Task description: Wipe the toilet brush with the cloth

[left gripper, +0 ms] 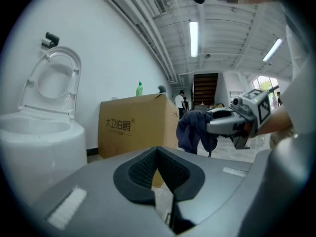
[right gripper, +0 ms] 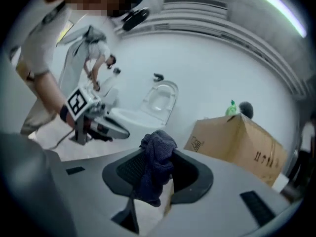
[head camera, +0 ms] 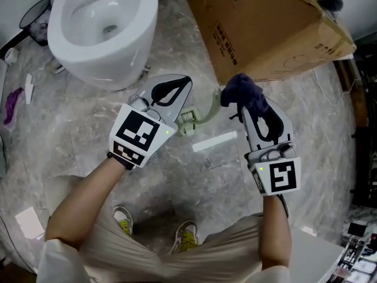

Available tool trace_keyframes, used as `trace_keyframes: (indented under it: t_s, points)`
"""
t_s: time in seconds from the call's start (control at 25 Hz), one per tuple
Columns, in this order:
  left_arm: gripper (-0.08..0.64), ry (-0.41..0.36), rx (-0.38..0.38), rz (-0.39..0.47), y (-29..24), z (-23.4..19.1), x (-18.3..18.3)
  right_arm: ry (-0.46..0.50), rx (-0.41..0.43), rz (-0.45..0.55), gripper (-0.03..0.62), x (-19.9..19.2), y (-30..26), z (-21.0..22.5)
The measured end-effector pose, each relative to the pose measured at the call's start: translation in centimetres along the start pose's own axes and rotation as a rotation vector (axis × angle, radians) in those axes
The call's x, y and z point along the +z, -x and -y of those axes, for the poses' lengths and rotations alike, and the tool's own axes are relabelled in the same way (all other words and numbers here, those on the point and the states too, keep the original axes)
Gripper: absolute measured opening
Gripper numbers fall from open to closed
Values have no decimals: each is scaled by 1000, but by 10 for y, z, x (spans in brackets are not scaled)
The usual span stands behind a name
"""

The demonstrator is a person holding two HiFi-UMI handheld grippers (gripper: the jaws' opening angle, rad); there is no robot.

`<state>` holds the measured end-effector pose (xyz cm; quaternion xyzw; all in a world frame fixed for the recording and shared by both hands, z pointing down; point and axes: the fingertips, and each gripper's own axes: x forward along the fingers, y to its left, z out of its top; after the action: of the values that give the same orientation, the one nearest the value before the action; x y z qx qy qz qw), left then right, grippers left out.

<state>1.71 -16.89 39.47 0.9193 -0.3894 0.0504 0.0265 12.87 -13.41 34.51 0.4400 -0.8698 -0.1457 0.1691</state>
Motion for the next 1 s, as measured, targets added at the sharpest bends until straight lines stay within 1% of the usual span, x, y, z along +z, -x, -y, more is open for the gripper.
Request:
trace_keyframes:
  t_s: [0.04,0.08,0.16,0.2,0.32,0.4,0.56,0.64,0.68,1.0]
  points:
    - [-3,35,5,-10,2,-3,-4,93,-2,-41,143,-5,-6,-9]
    - [-3,55,7,-16,3,-5,-6,187,13,-92,143,-11,-9,-19]
    - [-3,47,4,-17,3,-3,-6,361,39,-193,143,-21,-9,-35]
    - [-3,32,-1,-17,2,-1,-5,427,33,-213,142,-21,-9,-40]
    - [-4,-2,-19,-10,-2,5,-1,573,1,-220,140,-17,-14,-48]
    - [-3,-22,-28,-11,-3,8,-1,642,6,-260,140,-26,-16,-52]
    - [-3,-36,-39,-23,-4,13,-5,764,72,-363,140,-60,-12,-64]
    - [-3,-30,-36,-24,-5,11,-4,830,104,-394,138,-72,-10,-71]
    - [-3,-27,-35,-22,-6,10,-3,845,120,-401,138,-75,-10,-75]
    - [-3,-22,-36,-28,-9,8,-7,802,249,-486,137,-106,-9,-95]
